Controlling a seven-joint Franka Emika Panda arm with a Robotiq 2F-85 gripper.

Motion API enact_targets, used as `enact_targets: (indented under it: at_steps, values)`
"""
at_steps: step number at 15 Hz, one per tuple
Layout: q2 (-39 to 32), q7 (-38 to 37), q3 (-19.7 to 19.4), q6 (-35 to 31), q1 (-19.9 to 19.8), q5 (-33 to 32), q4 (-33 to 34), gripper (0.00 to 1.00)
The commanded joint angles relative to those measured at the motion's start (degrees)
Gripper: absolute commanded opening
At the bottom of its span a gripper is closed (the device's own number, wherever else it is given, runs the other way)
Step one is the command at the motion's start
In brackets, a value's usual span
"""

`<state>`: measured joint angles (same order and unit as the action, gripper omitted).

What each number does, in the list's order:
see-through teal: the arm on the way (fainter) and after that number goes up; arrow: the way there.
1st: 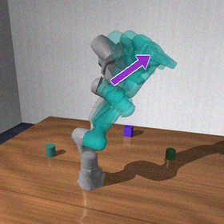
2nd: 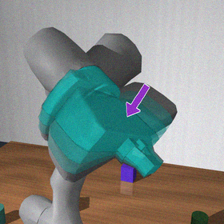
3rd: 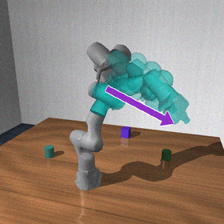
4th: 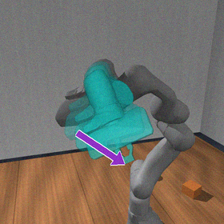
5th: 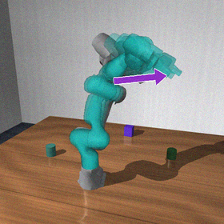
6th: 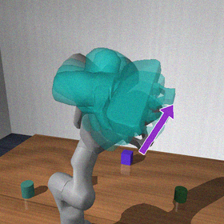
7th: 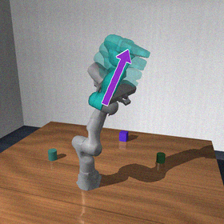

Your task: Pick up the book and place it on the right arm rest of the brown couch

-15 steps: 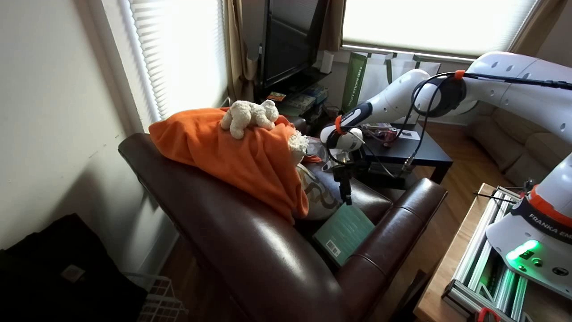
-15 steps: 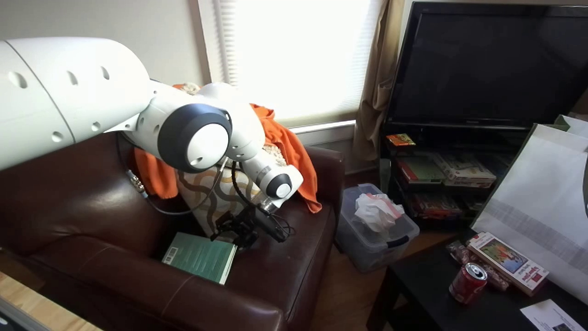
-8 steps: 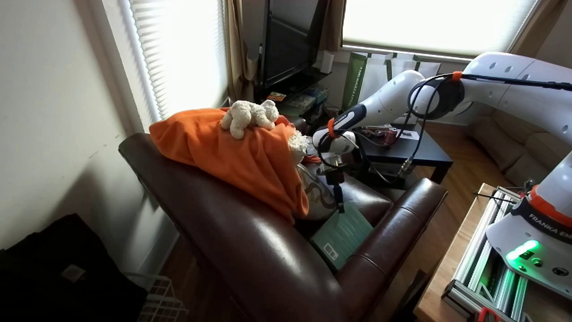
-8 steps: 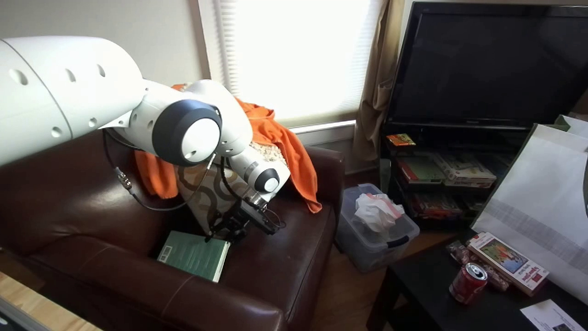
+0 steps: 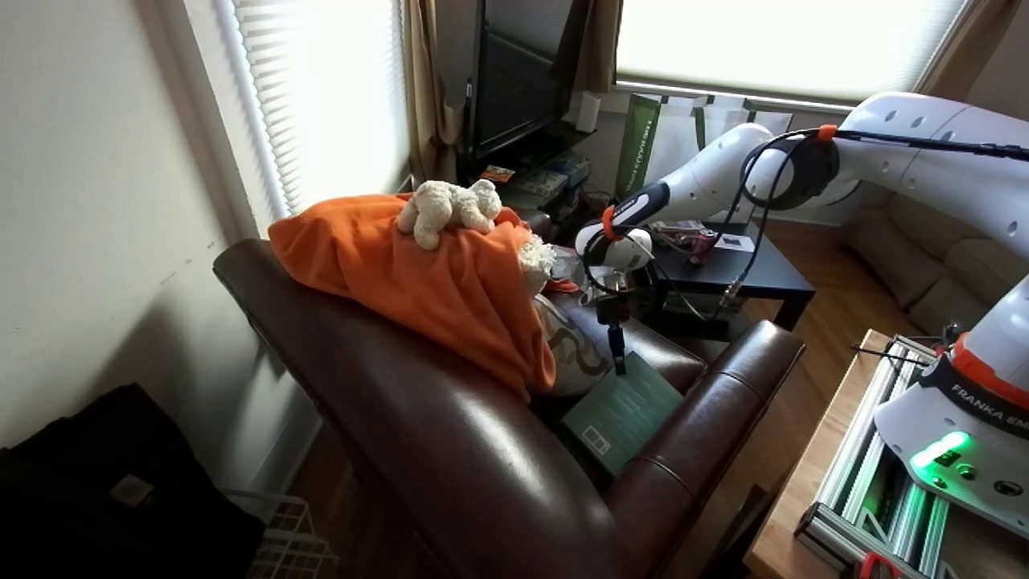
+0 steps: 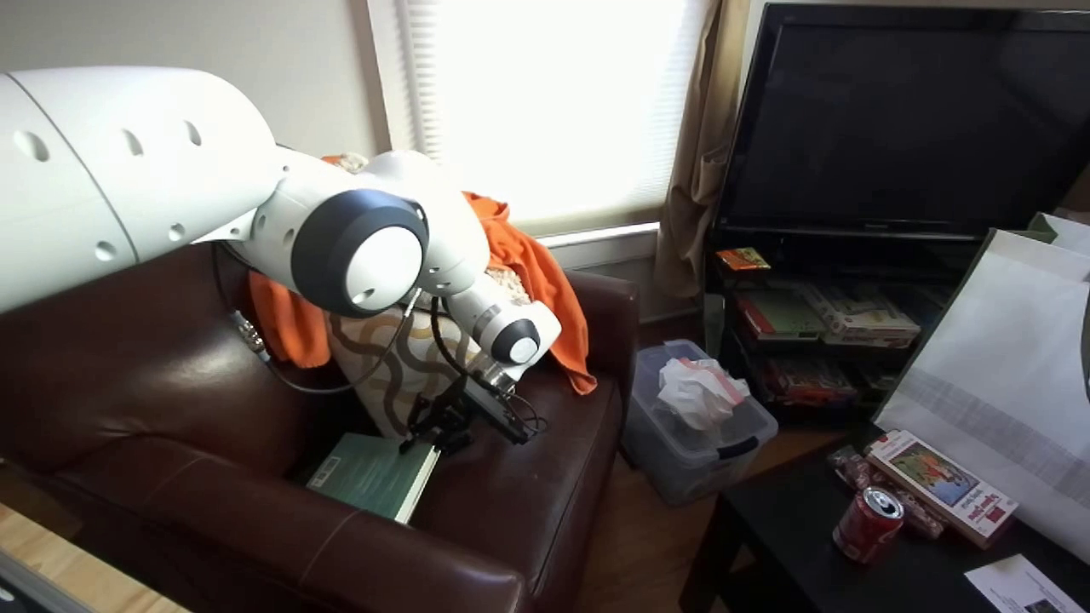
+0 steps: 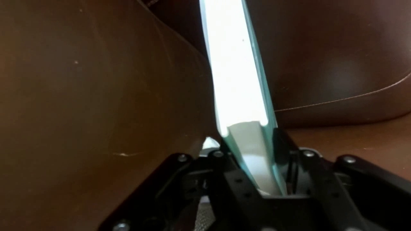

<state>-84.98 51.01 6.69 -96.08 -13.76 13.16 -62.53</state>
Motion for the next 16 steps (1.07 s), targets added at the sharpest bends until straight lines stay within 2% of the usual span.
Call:
enact_targets:
  at_steps: [1,5,8,10,11,12,14,16]
  values:
    - [5.4,3.3,-0.6,-1.7,-5.4,1.9,-7.5,0.1]
    - [9.0,8.0,0.1,4.3,-11.8,5.0,-10.0,0.1]
    - [11.3,11.6,0.8,12.4,-16.7,5.3,-9.2,0.1]
    - [11.1,10.7,-0.5,18.1,-16.8,6.2,-6.1,0.1]
    - [10.1,9.0,-1.0,20.2,-16.6,6.6,-4.0,0.34]
    - [10.5,6.6,-1.4,17.6,-16.5,8.3,-4.3,0.59]
    - [10.6,3.5,-0.9,8.7,-15.2,9.2,-6.0,0.62]
    - [8.3,0.0,-0.9,0.0,-12.8,9.9,-5.2,0.77]
